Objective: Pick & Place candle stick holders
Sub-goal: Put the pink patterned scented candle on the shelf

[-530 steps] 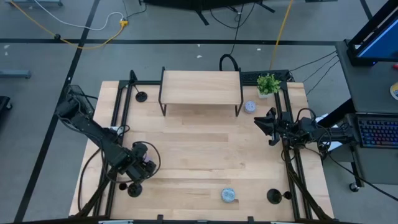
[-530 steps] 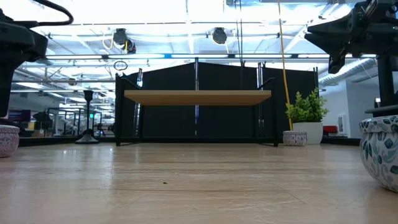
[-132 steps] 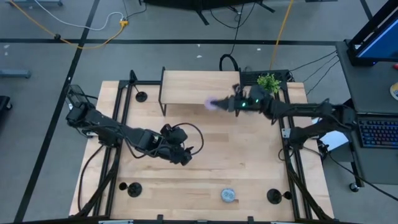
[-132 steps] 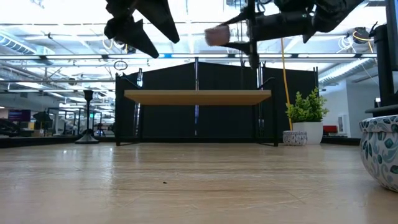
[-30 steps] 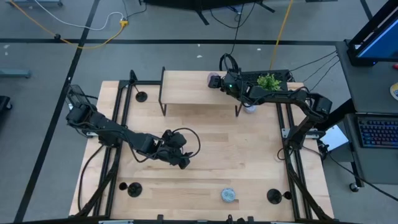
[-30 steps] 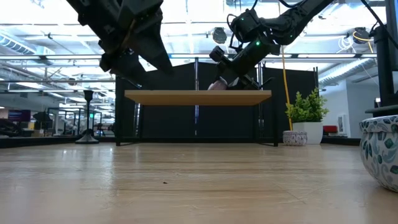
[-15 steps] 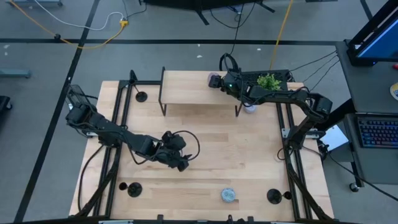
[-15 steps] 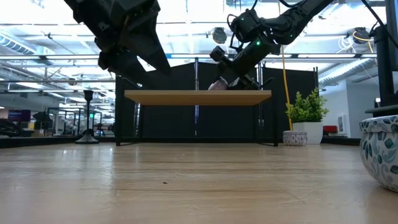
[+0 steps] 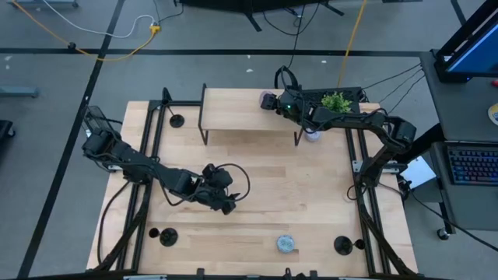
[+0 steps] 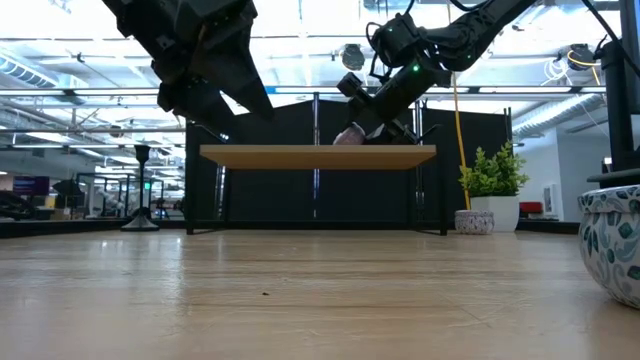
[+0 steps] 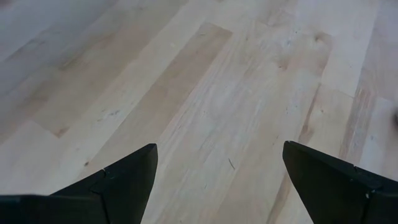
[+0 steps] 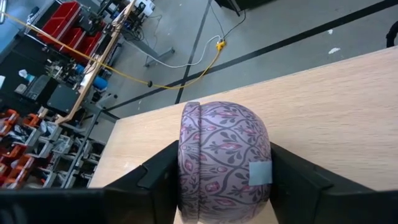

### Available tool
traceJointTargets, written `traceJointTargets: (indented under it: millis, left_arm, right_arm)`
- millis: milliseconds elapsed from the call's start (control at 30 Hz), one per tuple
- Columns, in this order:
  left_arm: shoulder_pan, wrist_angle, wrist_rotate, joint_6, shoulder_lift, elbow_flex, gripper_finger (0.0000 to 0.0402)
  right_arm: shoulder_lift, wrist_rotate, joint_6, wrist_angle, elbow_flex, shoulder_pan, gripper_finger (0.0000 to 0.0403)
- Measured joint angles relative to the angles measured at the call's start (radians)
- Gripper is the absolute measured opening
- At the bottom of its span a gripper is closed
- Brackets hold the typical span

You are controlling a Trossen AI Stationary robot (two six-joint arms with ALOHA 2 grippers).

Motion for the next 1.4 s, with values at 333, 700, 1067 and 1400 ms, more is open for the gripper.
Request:
traceJointTargets:
  millis: [333, 700, 1067, 1400]
  left_arm:
    - [0.000, 0.000, 0.000, 0.002, 0.000, 0.000, 0.0351]
    - [-0.006, -0.010, -0.001, -0.009, 0.000, 0.000, 0.0351]
    - [-0.005, -0.017, -0.003, -0.024, 0.000, 0.000, 0.0351]
    - [-0.005, -0.016, -0.010, -0.031, 0.000, 0.000, 0.0351]
  right_arm:
    - [0.001, -0.002, -0.031, -0.001, -0.001, -0.001, 0.0243]
    - [-0.026, -0.012, -0.080, -0.012, -0.005, -0.027, 0.0234]
    - [-0.057, -0.006, -0.094, -0.012, -0.006, -0.045, 0.0226]
    - [-0.060, -0.001, -0.107, 0.052, -0.004, -0.048, 0.0226]
